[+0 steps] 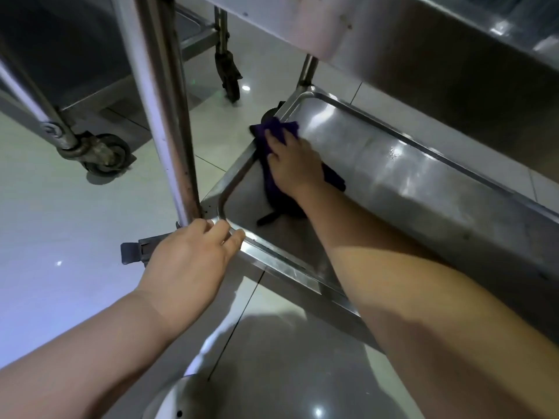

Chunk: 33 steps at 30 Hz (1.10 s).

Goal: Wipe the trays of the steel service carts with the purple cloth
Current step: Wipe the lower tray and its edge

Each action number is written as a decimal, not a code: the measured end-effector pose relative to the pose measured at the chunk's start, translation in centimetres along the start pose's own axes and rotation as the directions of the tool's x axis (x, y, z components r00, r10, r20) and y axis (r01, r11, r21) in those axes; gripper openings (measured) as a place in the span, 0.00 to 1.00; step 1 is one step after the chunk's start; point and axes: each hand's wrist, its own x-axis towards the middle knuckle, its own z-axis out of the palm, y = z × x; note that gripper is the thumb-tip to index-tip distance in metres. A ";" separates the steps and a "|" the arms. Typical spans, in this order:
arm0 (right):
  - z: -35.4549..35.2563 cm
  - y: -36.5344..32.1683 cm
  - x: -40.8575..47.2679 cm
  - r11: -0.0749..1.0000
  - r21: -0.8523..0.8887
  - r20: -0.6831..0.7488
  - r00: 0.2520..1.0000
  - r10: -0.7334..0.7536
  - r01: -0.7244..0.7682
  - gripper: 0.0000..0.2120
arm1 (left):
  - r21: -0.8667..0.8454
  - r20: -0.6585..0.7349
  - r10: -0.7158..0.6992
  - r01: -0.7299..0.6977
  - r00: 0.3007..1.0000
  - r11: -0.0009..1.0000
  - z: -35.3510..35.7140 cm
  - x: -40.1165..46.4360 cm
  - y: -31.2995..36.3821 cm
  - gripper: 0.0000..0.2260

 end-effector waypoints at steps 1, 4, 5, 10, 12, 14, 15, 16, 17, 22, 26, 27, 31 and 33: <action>-0.2 1.1 0.6 0.999 0.015 0.007 0.999 0.052 -0.053 0.23 | -0.002 -0.020 0.000 -0.001 1.000 1.000 0.0 -0.1 0.1 0.24; -0.9 4.9 0.6 0.988 0.033 0.024 0.989 0.148 -0.149 0.23 | -0.012 -0.073 0.009 -0.010 0.997 1.000 0.7 -0.6 0.1 0.27; -1.2 6.3 0.2 0.984 0.027 0.015 0.984 0.177 -0.178 0.23 | -0.012 -0.083 0.004 -0.005 0.997 1.000 1.0 -0.8 0.0 0.28; -1.6 11.9 -4.9 0.906 0.019 -0.049 0.905 0.423 -0.423 0.23 | -0.024 -0.069 -0.027 0.026 0.997 0.999 1.5 -1.7 0.3 0.28; -1.6 12.1 -6.8 0.860 0.034 -0.048 0.859 0.510 -0.509 0.24 | -0.053 -0.047 -0.057 0.054 0.997 0.997 1.4 -2.0 0.5 0.28; -1.6 10.6 -7.9 0.812 0.064 -0.035 0.812 0.583 -0.580 0.24 | -0.087 -0.022 -0.080 0.078 0.997 0.993 1.5 -2.3 0.7 0.29; -1.4 9.3 -8.3 0.796 0.079 -0.029 0.797 0.604 -0.600 0.24 | -0.103 -0.010 -0.090 0.089 0.996 0.991 1.6 -2.4 0.7 0.29; -1.1 7.7 -8.6 0.791 0.087 -0.024 0.792 0.609 -0.606 0.24 | -0.112 -0.001 -0.101 0.100 0.995 0.989 1.6 -2.5 0.8 0.30; -0.7 5.9 -8.9 0.803 0.086 -0.018 0.804 0.594 -0.590 0.24 | -0.117 0.009 -0.110 0.111 0.994 0.987 1.7 -2.6 0.8 0.30; 0.9 -4.2 -10.5 0.963 0.072 0.084 0.964 0.252 -0.258 0.26 | -0.100 0.048 -0.158 0.162 0.986 0.982 1.5 -3.1 1.0 0.32; 0.7 -6.2 -12.7 0.998 0.055 0.224 0.974 0.022 -0.035 0.27 | -0.058 0.071 -0.124 0.129 0.990 0.990 1.7 -4.2 1.1 0.30; 0.5 -5.5 -13.6 0.998 0.064 0.223 0.975 -0.007 -0.008 0.26 | -0.049 0.086 -0.124 0.128 0.989 0.991 1.7 -4.5 1.1 0.31; -0.2 -1.0 -18.3 0.998 0.070 0.198 0.980 -0.003 -0.011 0.25 | -0.036 0.153 -0.144 0.151 0.978 0.988 1.0 -5.0 1.6 0.32; -0.6 2.0 -20.9 0.995 0.071 0.191 0.980 0.050 -0.065 0.25 | -0.011 0.171 -0.147 0.151 0.974 0.988 0.8 -5.0 1.8 0.31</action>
